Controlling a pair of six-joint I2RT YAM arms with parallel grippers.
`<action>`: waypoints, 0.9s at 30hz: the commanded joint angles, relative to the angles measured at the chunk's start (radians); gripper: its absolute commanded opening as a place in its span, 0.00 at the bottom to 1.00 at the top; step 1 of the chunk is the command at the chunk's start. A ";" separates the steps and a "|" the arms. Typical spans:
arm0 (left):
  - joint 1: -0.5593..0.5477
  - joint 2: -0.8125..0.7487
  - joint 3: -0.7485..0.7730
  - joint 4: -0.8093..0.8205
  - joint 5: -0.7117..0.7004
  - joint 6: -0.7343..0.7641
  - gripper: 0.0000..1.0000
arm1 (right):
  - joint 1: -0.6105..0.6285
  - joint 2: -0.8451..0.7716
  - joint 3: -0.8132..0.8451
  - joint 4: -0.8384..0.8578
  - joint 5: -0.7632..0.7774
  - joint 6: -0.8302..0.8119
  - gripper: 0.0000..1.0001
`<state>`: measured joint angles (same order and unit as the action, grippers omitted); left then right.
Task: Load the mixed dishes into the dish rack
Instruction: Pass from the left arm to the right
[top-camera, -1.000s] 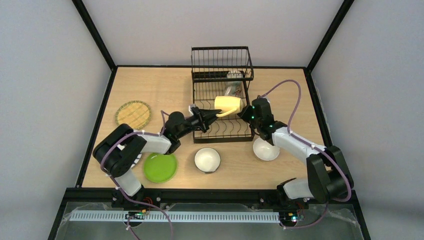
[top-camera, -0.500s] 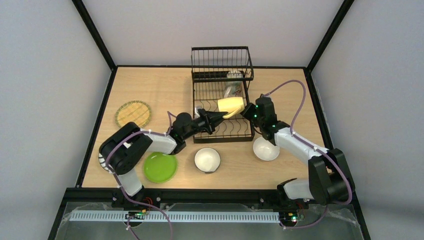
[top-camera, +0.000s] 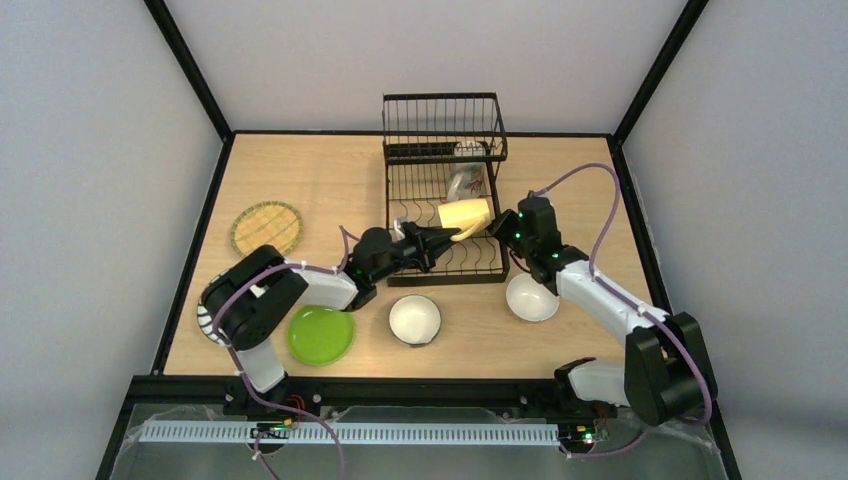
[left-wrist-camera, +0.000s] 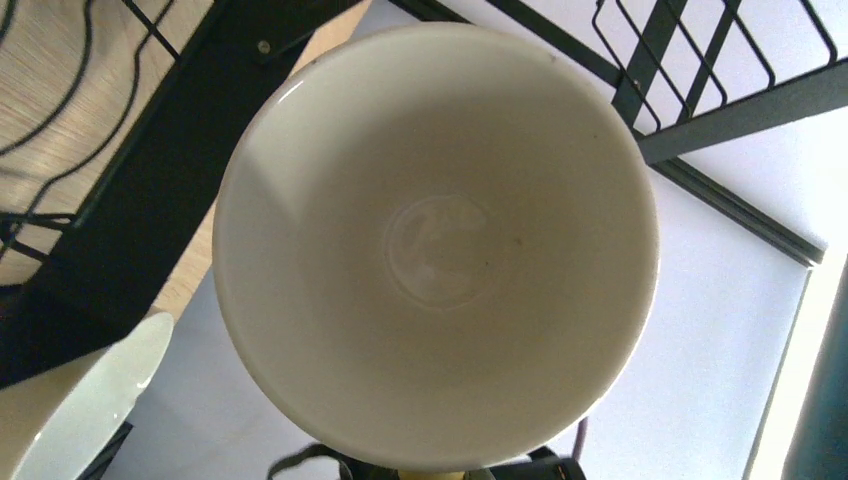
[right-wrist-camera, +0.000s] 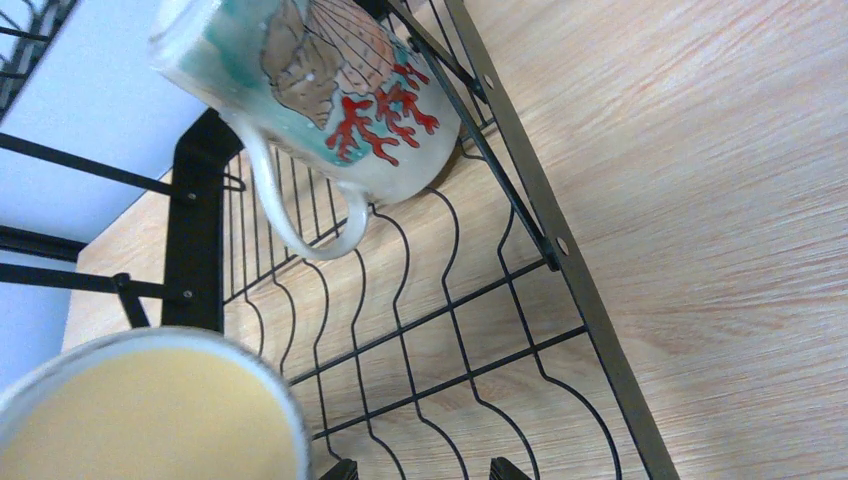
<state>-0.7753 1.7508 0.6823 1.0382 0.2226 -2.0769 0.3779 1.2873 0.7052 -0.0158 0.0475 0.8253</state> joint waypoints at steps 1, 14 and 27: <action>-0.015 -0.037 -0.012 -0.032 -0.049 0.029 0.02 | 0.007 -0.085 0.001 -0.041 0.001 -0.025 0.75; -0.015 0.013 0.029 -0.015 -0.148 0.074 0.02 | 0.007 -0.188 -0.014 -0.103 -0.085 0.028 0.77; -0.015 0.025 0.065 -0.007 -0.126 0.114 0.02 | 0.006 -0.132 -0.019 -0.015 -0.267 0.183 0.79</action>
<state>-0.7856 1.7798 0.7010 0.9268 0.0967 -1.9957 0.3798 1.1416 0.7044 -0.0757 -0.1585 0.9451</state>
